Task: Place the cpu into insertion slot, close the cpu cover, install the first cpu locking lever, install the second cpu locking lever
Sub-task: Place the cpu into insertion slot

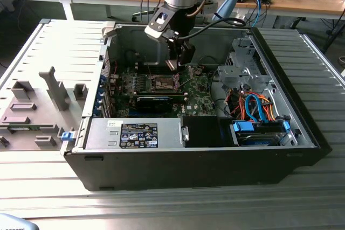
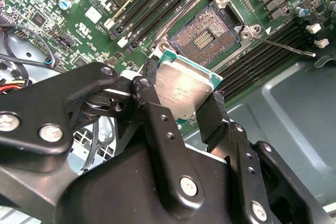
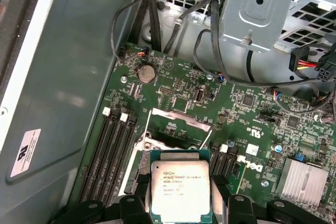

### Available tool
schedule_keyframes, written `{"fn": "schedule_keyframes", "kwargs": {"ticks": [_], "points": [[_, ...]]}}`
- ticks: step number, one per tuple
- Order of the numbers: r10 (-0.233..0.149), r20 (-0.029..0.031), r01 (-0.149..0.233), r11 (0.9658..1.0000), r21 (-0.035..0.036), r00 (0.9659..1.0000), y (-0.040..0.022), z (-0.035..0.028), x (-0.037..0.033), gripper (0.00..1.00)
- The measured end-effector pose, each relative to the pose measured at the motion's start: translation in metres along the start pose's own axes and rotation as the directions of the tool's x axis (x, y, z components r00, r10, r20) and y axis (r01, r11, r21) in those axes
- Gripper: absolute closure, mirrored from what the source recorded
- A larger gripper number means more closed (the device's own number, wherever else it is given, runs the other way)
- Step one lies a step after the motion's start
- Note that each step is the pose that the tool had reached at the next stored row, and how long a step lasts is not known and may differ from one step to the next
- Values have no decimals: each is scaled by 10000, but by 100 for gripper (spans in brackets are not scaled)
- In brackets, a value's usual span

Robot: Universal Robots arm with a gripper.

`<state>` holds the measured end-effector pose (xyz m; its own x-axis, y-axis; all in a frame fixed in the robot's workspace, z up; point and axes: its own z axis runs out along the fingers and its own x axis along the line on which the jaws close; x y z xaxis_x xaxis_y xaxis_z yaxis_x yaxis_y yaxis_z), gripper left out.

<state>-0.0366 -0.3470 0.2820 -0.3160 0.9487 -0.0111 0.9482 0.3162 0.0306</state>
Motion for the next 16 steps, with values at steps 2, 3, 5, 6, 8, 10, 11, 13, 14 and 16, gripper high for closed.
{"fn": "schedule_keyframes", "kwargs": {"ticks": [2,3,5,6,8,10,11,13,14,16], "points": [[28,1,-28,10000,1,10000,0,0,0,45],[41,1,-41,10000,1,10000,0,0,0,45],[79,2,-79,10000,1,10000,0,0,0,45],[92,3,-92,10000,1,10000,0,0,0,45],[110,4,-110,9999,1,9999,0,0,0,45],[129,5,-129,9999,2,9999,0,0,0,45],[137,4,-137,9999,2,9999,0,1,0,45],[157,5,-157,9999,2,9999,0,2,0,45],[170,6,-170,9999,2,9999,0,2,0,45],[188,6,-188,9998,3,9998,0,3,0,45]]}}
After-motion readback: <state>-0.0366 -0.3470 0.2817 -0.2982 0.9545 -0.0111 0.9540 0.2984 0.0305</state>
